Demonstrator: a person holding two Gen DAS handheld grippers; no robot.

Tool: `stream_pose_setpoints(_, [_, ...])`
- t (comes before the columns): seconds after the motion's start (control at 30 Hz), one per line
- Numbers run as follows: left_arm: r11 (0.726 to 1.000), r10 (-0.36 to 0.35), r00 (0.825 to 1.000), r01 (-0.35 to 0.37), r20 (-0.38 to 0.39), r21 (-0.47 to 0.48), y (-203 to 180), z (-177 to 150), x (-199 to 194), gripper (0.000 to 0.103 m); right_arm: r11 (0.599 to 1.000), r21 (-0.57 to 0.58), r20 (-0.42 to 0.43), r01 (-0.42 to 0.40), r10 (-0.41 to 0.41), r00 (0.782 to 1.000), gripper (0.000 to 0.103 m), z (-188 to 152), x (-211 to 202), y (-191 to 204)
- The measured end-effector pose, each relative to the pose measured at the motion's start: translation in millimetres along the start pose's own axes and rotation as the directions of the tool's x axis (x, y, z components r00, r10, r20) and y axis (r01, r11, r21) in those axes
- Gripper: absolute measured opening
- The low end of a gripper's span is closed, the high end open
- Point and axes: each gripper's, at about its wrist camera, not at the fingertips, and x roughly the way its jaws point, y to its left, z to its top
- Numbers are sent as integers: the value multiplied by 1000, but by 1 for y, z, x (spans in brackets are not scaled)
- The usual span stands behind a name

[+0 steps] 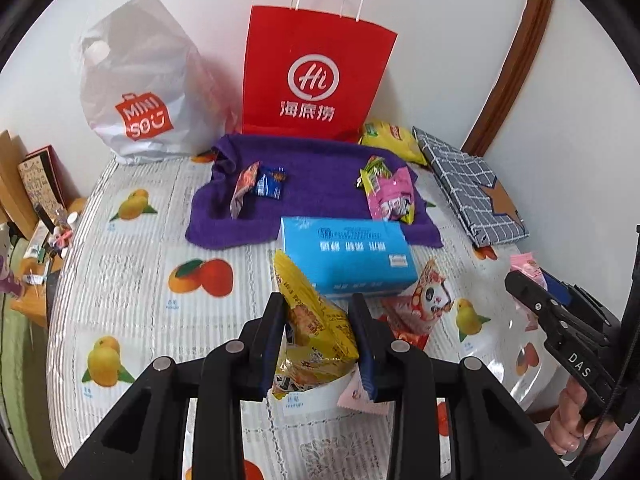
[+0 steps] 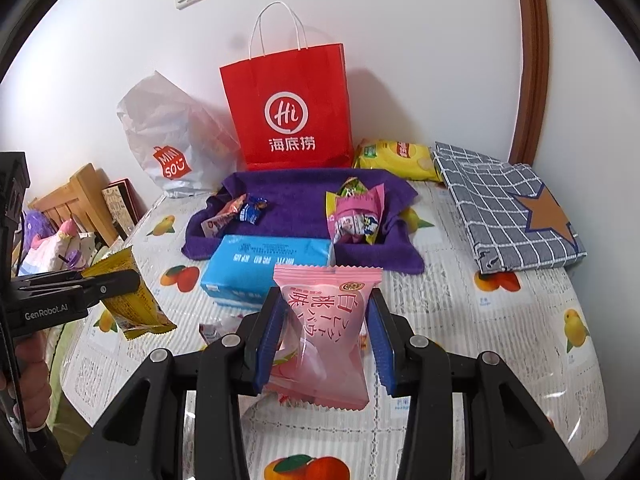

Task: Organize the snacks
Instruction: 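Carry the yellow chip bag and pink pastry packet with both tools over the purple towel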

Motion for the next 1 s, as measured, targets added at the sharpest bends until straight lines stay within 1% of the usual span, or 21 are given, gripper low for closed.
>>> stream_pose_setpoints(0.17, [1000,4,1000,-4,17,5,-1,18,3,31,1000,-8,14,1,-1,1000,41,18,7,0])
stream_pose_setpoints(0.43, [1000,5,1000,-5,8,13,-1,43,19,31,1000,-8,27,-1,1,1000,41,45,26,0])
stream_pose_setpoints(0.53, [1000,10,1000,-10,16,18,0,50,21,31,1000,0,33,-3,3,999,41,54,34,-1])
stream_pose_setpoints(0.77, [1000,15,1000,-15,20,1,8,61,27,31,1000,3,27,-12,12,1000,41,67,50,1])
stream_pose_setpoints(1.0, [1000,23,1000,-23,17,-4,13,69,36,31,1000,6,23,-14,14,1000,41,72,60,3])
